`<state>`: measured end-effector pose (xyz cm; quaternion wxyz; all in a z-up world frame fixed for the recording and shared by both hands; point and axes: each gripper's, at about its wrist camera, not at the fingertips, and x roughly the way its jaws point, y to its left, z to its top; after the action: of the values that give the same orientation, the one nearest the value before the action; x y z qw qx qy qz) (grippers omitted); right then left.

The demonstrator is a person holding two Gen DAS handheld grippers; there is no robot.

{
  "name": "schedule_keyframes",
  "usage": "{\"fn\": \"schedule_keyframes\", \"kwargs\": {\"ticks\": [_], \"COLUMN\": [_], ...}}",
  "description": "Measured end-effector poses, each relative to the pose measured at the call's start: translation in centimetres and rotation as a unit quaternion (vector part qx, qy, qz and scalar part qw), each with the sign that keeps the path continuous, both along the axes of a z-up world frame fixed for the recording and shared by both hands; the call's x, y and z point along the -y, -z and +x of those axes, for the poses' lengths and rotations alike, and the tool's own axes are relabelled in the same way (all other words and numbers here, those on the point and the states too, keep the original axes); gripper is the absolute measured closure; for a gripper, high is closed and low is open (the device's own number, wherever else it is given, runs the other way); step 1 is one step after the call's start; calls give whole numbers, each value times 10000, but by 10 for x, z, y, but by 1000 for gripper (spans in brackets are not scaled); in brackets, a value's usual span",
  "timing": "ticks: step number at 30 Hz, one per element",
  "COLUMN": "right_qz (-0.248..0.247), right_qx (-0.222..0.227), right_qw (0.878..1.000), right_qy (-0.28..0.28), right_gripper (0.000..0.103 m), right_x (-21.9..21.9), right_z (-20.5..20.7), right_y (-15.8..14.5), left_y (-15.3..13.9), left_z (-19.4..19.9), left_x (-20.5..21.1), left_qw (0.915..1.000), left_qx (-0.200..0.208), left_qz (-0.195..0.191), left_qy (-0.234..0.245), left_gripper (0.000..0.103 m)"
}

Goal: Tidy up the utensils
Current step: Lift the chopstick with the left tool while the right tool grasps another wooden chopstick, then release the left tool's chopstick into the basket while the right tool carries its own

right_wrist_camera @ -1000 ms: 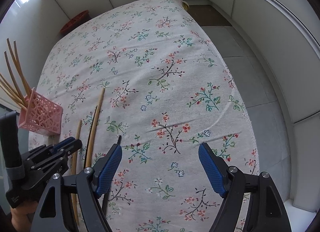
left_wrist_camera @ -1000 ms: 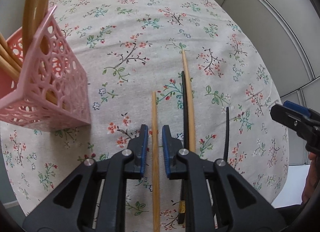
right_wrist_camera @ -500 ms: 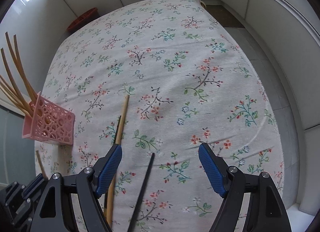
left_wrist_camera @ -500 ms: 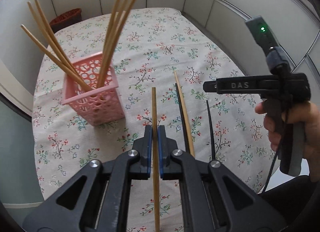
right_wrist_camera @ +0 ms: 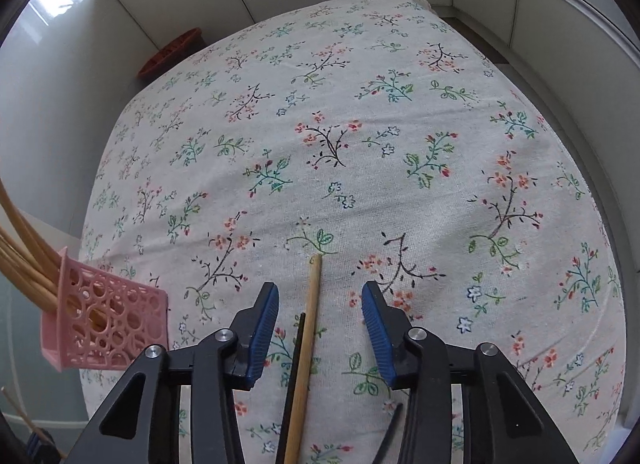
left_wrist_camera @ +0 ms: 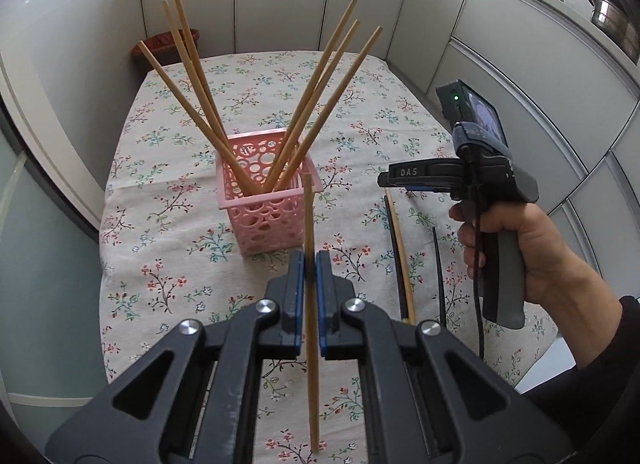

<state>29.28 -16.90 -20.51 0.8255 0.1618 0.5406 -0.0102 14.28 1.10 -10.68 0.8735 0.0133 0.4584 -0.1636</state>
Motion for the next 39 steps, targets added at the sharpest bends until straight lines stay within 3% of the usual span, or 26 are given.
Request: {"fn": "schedule_keyframes", "kwargs": {"ticks": [7, 10, 15, 21, 30, 39], "right_qz": [-650, -652, 34, 473, 477, 288], "right_qx": [-6, 20, -29, 281, 1072, 1947], "right_qw": [9979, 9979, 10000, 9984, 9911, 9755], "right_qy": [30, 26, 32, -95, -635, -986], "right_gripper": [89, 95, 97, 97, 98, 98], "right_x": [-13, -10, 9, 18, 19, 12], "right_z": [6, 5, -3, -29, -91, -151], "right_y": [7, 7, 1, -33, -102, -166], "left_y": [-1, -2, -6, -15, -34, -63], "left_z": [-1, -1, 0, -3, -15, -31], "left_x": [0, -1, -7, -11, -13, -16], "left_qw": [10000, 10000, 9998, 9993, 9974, 9915], "left_qx": [48, 50, 102, 275, 641, 1193], "left_qz": [53, 55, -11, -90, -201, -421], "left_qy": [37, -3, -151, -220, -260, -296], "left_gripper": [97, 97, 97, 97, 97, 97]}}
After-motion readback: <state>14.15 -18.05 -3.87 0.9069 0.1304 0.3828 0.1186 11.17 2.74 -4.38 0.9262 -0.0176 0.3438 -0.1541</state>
